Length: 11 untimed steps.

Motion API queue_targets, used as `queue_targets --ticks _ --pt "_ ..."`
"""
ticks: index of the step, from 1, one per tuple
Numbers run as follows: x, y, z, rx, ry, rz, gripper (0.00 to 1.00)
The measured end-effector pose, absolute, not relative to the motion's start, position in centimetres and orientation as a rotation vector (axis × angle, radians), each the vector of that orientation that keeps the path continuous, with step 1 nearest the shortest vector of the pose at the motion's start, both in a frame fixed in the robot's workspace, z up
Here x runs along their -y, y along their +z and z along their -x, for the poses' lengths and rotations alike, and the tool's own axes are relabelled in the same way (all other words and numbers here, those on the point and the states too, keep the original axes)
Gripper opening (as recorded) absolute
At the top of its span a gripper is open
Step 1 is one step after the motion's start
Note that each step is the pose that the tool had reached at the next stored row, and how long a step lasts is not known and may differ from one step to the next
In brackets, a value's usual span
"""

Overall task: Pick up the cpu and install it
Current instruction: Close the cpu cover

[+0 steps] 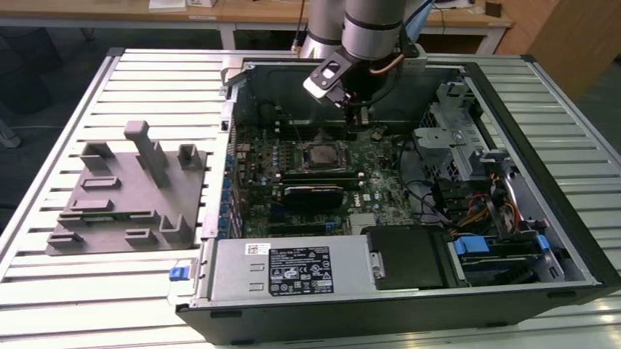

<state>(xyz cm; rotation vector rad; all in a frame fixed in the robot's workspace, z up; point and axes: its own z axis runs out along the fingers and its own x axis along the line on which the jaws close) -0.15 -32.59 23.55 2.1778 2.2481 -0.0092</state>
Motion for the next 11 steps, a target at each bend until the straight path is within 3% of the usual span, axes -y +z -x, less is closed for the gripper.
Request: queue_targets --ticks 11 --pt "32.6 22.9 3.0 -2.248 -0.009 -2.178 0.11"
